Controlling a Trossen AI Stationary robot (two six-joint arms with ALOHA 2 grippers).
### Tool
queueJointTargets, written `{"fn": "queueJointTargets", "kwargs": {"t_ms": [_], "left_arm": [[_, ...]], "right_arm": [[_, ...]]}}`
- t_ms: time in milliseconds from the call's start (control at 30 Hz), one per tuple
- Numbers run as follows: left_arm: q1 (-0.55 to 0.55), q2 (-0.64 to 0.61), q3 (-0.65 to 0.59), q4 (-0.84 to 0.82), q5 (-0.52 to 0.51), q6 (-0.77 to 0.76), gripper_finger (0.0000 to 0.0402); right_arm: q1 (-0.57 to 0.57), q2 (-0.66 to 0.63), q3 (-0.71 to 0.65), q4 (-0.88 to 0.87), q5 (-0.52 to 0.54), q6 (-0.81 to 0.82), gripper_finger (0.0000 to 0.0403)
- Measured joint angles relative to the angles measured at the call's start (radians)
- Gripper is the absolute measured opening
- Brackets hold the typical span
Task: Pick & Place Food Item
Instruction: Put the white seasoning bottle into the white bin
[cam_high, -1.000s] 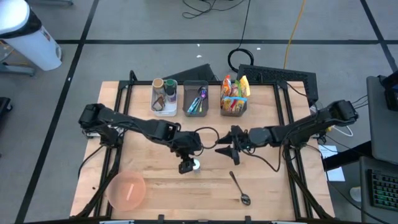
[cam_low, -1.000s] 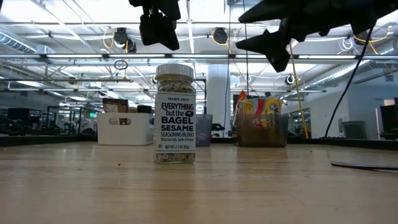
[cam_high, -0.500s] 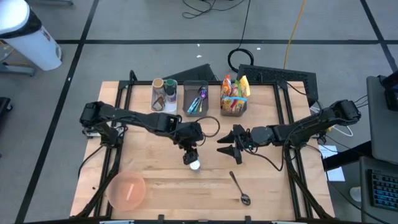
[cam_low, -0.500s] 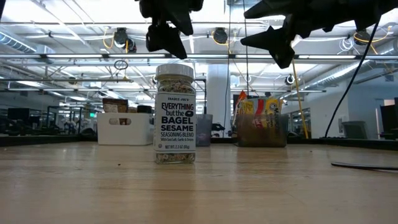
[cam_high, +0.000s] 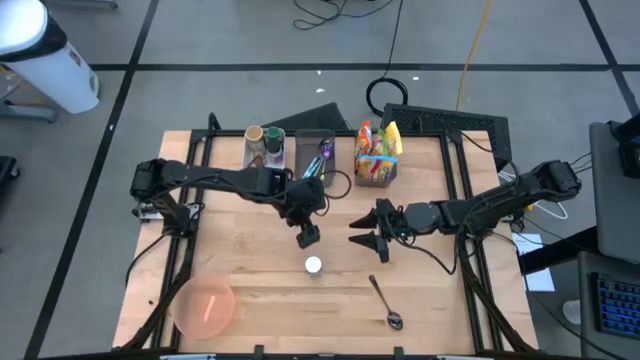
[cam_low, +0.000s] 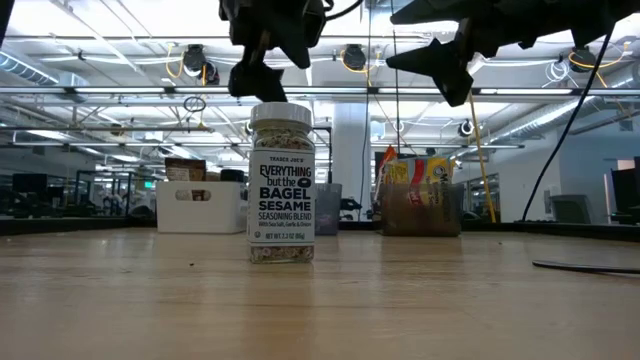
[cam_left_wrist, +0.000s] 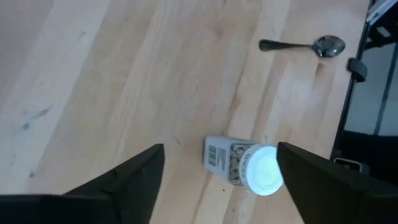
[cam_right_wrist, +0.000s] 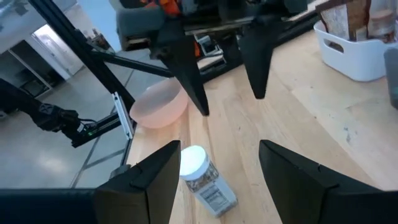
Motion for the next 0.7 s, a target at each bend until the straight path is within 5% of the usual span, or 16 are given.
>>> {"fn": "queueJointTargets", "kwargs": {"t_ms": [333,700], "left_arm": [[-0.077,0.000,0.000,0.086,0.051,-0.100,0.0393],[-0.243,0.014,0.000,0.088,-0.199,-0.216,0.0395]], "right_arm": [[0.000,-0.126,0.000,-0.115,-0.004,-0.130,0.0210],[0.011,-0.312,0.000,-0.295,-0.006,-0.157,0.0210]]}}
